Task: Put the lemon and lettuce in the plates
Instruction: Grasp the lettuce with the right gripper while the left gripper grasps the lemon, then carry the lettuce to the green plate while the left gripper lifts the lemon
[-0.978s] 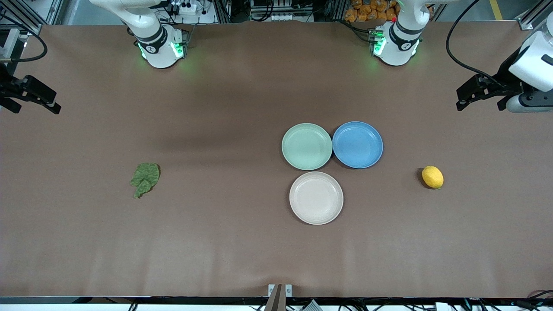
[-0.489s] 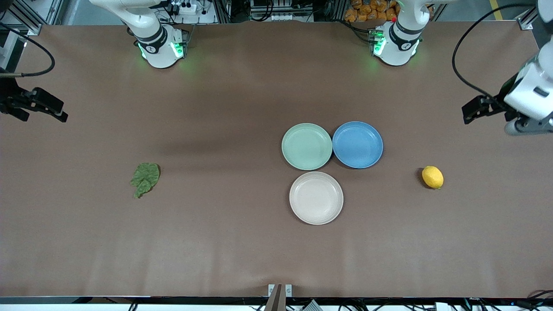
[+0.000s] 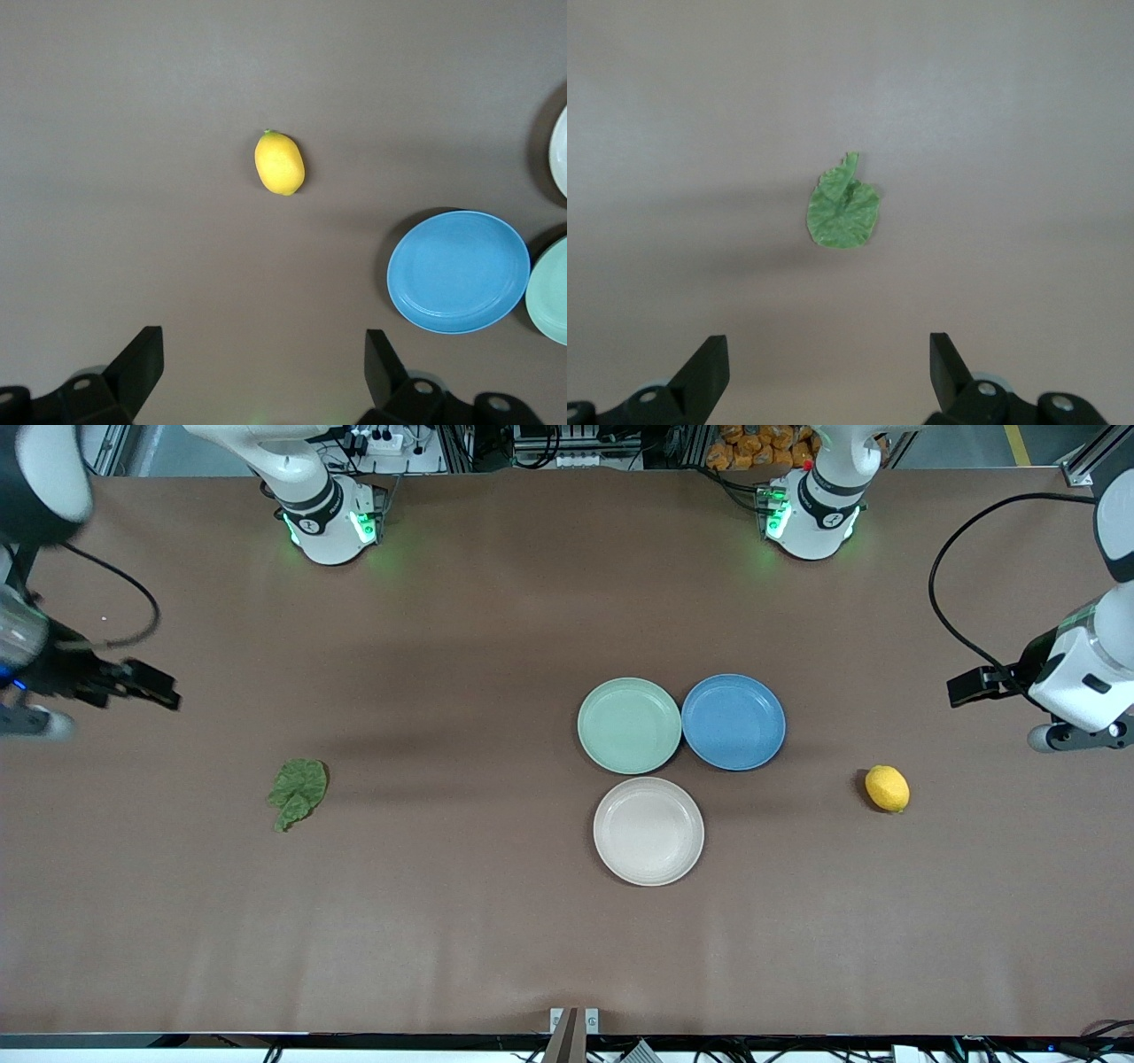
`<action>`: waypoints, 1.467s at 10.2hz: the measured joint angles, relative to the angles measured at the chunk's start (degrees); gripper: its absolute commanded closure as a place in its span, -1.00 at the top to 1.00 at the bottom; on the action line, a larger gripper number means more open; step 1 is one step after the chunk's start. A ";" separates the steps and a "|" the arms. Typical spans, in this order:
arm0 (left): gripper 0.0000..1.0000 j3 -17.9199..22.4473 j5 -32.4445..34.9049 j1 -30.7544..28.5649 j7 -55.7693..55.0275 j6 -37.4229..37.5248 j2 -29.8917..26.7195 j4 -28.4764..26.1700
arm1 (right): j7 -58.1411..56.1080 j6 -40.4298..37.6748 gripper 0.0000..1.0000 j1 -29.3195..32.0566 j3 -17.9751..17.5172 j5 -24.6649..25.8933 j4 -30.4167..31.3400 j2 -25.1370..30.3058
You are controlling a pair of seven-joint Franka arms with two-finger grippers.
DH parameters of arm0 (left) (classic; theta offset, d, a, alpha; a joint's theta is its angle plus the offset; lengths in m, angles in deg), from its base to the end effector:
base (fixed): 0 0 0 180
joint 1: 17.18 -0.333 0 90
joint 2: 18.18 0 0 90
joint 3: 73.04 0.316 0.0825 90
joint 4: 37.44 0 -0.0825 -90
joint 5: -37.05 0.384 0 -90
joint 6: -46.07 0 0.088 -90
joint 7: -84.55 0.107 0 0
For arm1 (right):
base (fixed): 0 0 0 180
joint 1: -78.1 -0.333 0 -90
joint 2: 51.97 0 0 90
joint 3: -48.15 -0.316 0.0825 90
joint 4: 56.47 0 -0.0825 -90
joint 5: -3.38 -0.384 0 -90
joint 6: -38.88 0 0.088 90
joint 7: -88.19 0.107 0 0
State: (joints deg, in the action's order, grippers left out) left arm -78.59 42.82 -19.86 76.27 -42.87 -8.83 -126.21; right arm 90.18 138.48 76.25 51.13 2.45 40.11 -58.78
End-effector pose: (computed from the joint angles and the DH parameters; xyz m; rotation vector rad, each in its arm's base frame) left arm 0.5943 -0.0148 0.5400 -3.0302 -0.1338 0.2286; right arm 0.5927 -0.0089 0.5158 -3.1294 0.0900 0.1034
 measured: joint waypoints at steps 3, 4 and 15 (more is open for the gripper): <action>1.00 0.03 0.00 -1.21 -2.96 -2.20 3.62 -0.35 | 0.05 15.81 0.96 0.03 0.12 0.00 5.07 -11.84; 1.00 0.03 0.00 -1.95 -3.10 -4.60 5.12 -0.94 | 0.06 20.40 0.88 0.05 0.18 0.00 5.08 -16.07; 1.00 -0.09 0.00 -5.45 -11.98 -35.74 17.83 -16.16 | 2.16 36.42 -1.00 0.12 0.37 -0.03 8.26 -28.88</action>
State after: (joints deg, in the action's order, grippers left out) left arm -78.68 42.82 -25.32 64.29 -78.61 9.00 -142.37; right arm 92.34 174.90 76.38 51.49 2.43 48.36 -87.66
